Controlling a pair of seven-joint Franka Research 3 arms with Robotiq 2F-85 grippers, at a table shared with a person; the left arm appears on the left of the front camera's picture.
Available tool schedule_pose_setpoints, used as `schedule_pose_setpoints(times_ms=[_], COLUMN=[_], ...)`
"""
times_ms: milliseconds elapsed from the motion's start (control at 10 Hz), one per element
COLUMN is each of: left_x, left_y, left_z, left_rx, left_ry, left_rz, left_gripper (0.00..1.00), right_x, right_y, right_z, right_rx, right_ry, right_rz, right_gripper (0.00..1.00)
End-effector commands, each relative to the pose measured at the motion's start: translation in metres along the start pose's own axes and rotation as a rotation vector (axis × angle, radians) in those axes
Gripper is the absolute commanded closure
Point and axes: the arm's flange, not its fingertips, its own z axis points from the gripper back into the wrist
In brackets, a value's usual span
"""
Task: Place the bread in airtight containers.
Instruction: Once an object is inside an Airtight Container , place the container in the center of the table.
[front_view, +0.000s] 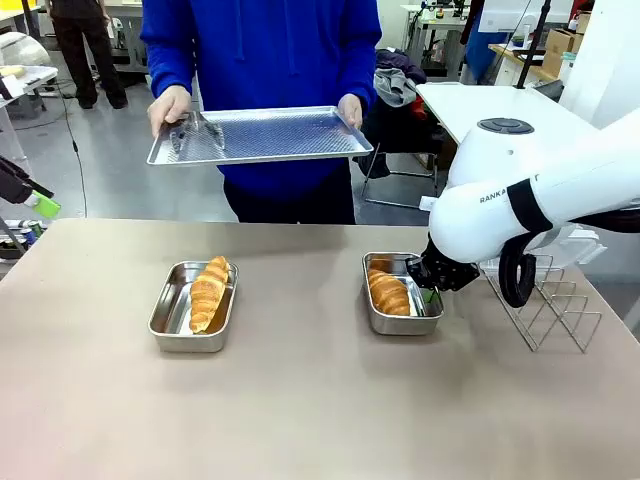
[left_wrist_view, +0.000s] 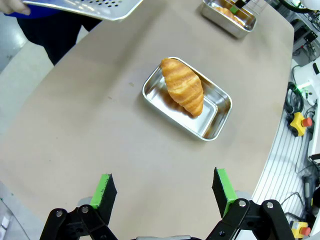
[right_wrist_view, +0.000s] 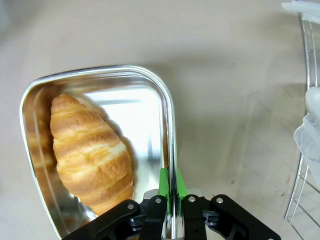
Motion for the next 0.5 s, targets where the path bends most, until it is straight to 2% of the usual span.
schedule_pose_setpoints(times_ms=[0,100,200,300,400], left_x=[0.0010,0.0010,0.0010,0.0010,0.0010], left_y=[-0.0010,-0.0010,-0.0010,-0.0010,-0.0010], left_z=[0.0021,0.0021,0.0021,0.0021,0.0021], left_rx=[-0.002,-0.002,-0.002,-0.002,-0.002], left_ry=[0.016,0.016,0.016,0.016,0.016], left_rz=[0.007,0.007,0.007,0.007,0.007], left_gripper=[0.00,0.00,0.00,0.00,0.00], right_x=[0.0006,0.0005,0.0016,0.0018,0.0016], right_y=[0.0039,0.0029,0.0022,0.0020,0.0013], right_z=[0.0006,0.0016,0.0030,0.0035,0.0063], right_rx=[-0.029,-0.041,-0.048,-0.052,-0.055], right_ry=[-0.030,-0.041,-0.038,-0.033,-0.026], right_rz=[-0.028,-0.034,-0.032,-0.033,-0.030], right_gripper=[0.96,0.96,0.38,0.38,0.00])
